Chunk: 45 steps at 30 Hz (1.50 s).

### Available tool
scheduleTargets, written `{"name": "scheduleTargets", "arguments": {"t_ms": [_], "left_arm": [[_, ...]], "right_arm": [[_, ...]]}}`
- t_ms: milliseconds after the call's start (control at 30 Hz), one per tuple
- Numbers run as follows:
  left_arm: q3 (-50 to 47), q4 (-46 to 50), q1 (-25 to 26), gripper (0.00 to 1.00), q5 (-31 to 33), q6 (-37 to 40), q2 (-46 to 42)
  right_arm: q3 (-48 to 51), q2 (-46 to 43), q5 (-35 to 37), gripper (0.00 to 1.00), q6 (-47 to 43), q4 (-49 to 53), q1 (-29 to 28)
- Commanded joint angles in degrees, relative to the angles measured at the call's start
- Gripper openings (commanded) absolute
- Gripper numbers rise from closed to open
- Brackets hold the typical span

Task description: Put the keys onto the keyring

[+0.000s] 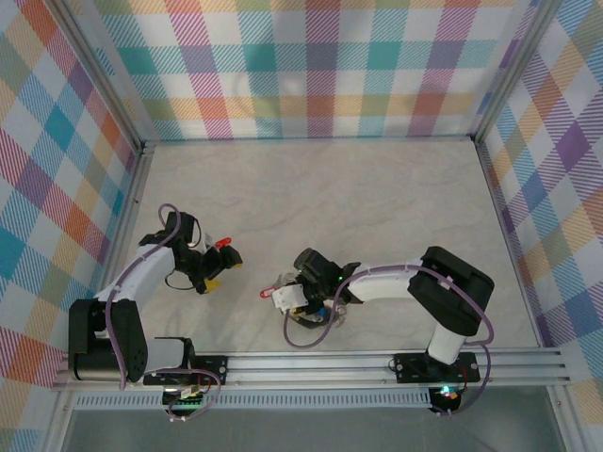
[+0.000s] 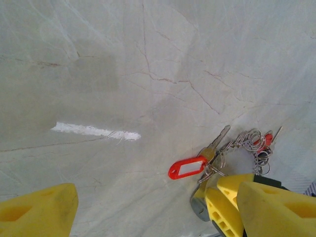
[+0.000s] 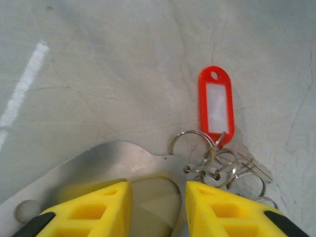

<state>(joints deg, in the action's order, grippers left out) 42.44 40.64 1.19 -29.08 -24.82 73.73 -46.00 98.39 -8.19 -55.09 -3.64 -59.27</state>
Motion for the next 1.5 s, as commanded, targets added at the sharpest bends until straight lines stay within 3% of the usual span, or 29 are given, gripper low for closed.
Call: {"name": "scheduleTargets", "arguments": {"t_ms": [0, 133, 267, 400, 600, 767, 867, 1100, 1467], "left_arm": [[-0.73, -0.19, -0.74, 0.84, -0.7, -0.78, -0.71], [-0.89, -0.63, -0.74, 0.84, -0.9, -1.1, -0.65], [-0.74, -0.65, -0.72, 0.84, -0.87, -1.08, -0.83], [-0.83, -0.65, -0.74, 0.84, -0.58, -1.14, -0.81], [-0.87, -0.55, -0.74, 0.84, -0.08, -1.52, -0.8], [-0.41, 1.32, -1.29, 0.84, 4.67, -3.24, -1.99], [-0.46, 2.66, -4.16, 0.84, 4.85, -5.08, -3.66], [-1.06, 1.26, -7.78, 0.84, -0.17, -5.82, -1.82], [-3.27, 0.14, -8.66, 0.85, 3.2, -6.7, -3.16]], "right_arm": [[0.49, -1.53, -4.83, 0.34, -3.03, 1.28, -0.46], [-0.5, -2.18, -5.98, 0.37, -0.37, 0.94, -0.24], [-3.88, -3.06, -2.4, 0.41, 15.73, -4.42, 3.49], [-9.66, -1.97, -2.19, 0.39, 26.58, -0.06, 3.98], [-27.87, 5.14, 9.6, 0.37, 55.02, 24.88, 3.82], [-42.72, 13.06, 10.03, 0.37, 75.93, 49.95, 1.7], [-50.32, 17.1, 13.85, 0.38, 83.98, 61.99, -1.55], [-57.38, 23.79, 18.85, 0.38, 86.21, 70.0, -2.97], [-63.74, 31.21, 19.85, 0.37, 86.77, 71.07, -3.84]]}}
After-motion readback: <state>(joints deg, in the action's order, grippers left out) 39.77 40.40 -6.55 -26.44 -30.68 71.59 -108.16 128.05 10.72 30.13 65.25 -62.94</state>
